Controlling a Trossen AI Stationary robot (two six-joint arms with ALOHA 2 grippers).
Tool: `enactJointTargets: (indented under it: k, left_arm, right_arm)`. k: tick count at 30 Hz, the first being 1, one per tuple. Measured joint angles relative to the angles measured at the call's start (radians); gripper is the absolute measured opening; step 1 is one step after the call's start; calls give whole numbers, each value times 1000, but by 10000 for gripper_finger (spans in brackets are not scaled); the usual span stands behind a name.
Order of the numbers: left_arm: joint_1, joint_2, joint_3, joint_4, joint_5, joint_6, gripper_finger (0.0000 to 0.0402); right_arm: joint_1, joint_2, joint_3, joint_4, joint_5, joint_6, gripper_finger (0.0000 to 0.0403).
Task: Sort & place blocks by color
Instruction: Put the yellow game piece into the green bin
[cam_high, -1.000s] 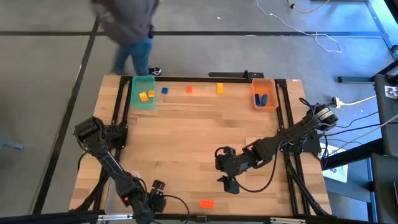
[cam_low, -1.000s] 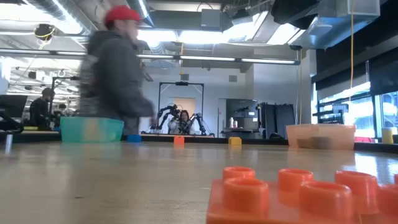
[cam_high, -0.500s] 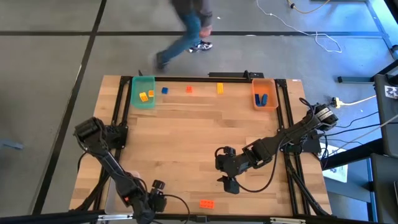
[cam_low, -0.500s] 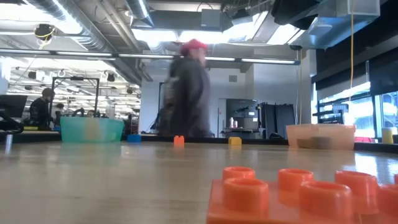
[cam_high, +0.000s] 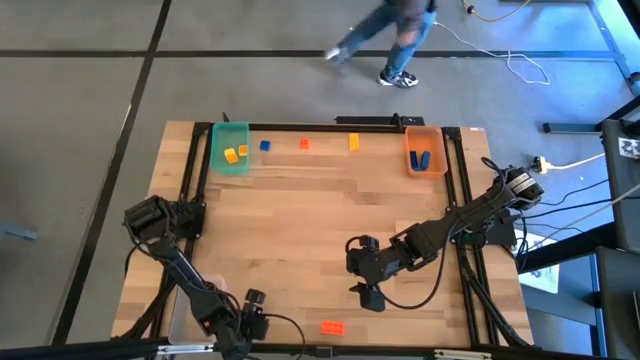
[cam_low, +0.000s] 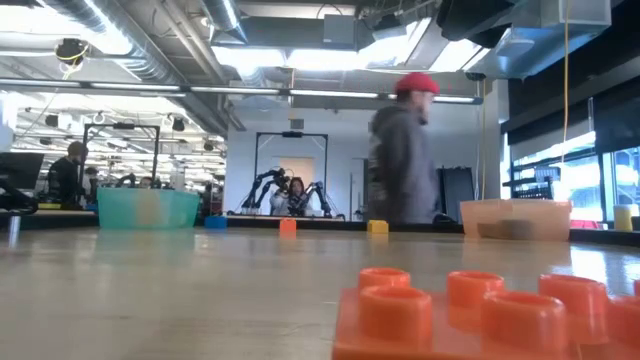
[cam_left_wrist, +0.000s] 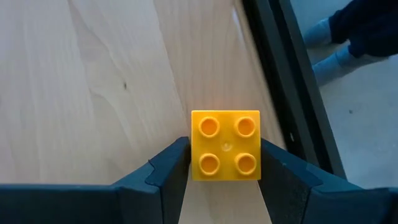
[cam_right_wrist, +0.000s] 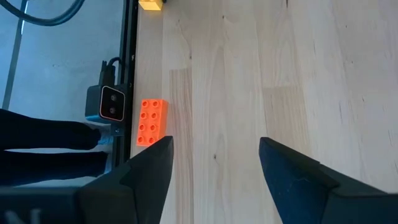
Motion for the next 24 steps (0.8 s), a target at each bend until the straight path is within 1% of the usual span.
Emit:
enactJointTargets:
  k: [3,21,24]
  left_arm:
    - [1,2,0,-2,-18,-21,170]
    - [-3,5,-1,16,-29,-25,170]
    - [-3,5,-1,16,-34,-46,170]
  right_arm:
    - [0,0,0,-1,0,-1,238]
    - [0,0,0,-33,0,-2,238]
    - [0,0,0,-33,0,-1,238]
